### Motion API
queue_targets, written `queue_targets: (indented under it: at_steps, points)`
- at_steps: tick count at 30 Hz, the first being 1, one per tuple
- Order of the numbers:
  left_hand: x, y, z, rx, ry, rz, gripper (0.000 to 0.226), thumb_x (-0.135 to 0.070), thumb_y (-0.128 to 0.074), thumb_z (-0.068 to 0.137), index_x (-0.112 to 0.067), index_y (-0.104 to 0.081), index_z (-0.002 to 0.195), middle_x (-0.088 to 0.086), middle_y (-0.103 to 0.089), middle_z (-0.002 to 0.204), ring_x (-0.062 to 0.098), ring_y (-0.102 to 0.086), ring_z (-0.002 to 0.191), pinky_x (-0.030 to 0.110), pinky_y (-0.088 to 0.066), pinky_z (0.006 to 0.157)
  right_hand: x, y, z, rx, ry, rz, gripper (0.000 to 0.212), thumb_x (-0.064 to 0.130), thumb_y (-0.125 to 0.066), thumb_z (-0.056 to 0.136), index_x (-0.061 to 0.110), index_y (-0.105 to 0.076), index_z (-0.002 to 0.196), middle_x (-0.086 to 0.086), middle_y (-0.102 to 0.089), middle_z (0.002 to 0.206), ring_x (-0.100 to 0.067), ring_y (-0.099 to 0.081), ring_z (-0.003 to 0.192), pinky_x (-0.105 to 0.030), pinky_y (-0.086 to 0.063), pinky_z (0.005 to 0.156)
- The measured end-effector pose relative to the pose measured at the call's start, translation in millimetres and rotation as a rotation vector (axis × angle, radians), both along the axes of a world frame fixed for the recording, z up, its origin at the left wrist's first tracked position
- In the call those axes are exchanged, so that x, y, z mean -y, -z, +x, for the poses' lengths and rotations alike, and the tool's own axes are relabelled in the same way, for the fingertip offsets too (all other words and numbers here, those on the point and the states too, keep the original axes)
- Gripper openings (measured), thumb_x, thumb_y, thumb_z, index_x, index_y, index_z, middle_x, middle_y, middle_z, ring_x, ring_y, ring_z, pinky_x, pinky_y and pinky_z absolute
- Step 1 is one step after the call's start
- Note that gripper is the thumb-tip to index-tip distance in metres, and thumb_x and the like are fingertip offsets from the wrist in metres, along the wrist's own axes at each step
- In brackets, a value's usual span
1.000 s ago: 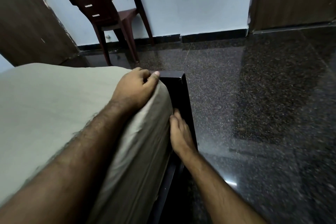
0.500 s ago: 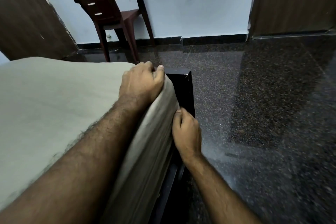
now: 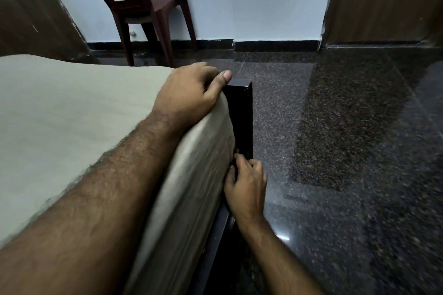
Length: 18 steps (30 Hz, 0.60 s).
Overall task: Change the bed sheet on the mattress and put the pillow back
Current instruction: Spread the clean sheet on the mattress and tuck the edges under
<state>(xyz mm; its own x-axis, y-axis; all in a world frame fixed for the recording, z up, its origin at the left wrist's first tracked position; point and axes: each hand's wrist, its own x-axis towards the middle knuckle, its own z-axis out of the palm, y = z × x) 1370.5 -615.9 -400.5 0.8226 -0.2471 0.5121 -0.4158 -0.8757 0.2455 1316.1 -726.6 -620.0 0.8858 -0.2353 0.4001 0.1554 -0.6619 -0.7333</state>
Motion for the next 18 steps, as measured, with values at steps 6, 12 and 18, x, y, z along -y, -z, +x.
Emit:
queue_targets:
  at_steps: [6, 12, 18]
  points:
    - [5.1, 2.6, 6.4, -0.009, -0.215, 0.057, 0.046, -0.051, -0.035, 0.105, -0.021, -0.049, 0.073, -0.007, -0.049, 0.069, 0.021, -0.048, 0.076, 0.039, -0.036, 0.077, 0.5, -7.2, 6.8, -0.118, -0.146, 0.077, 0.044, 0.017, -0.045, 0.077, 0.02, -0.049, 0.121, -0.001, -0.064, 0.108, -0.024, -0.051, 0.106, -0.043, -0.037, 0.095]
    - [7.4, 0.8, 4.5, -0.034, -0.241, 0.065, 0.039, -0.05, -0.035, 0.106, -0.019, -0.055, 0.095, -0.007, -0.053, 0.086, 0.015, -0.041, 0.084, 0.041, -0.035, 0.087, 7.1, -18.7, 28.6, -0.217, -0.247, -0.088, 0.055, 0.014, -0.041, 0.08, 0.005, -0.041, 0.135, -0.011, -0.063, 0.115, -0.032, -0.05, 0.111, -0.047, -0.038, 0.097]
    - [6.6, 0.0, 2.1, -0.039, -0.253, 0.081, 0.042, -0.048, -0.037, 0.105, -0.019, -0.052, 0.079, -0.006, -0.051, 0.075, 0.02, -0.044, 0.079, 0.038, -0.031, 0.078, 21.6, -22.9, 33.4, -0.284, -0.349, 0.148, 0.041, 0.015, -0.049, 0.079, 0.02, -0.045, 0.12, -0.006, -0.063, 0.107, -0.031, -0.057, 0.106, -0.045, -0.047, 0.093]
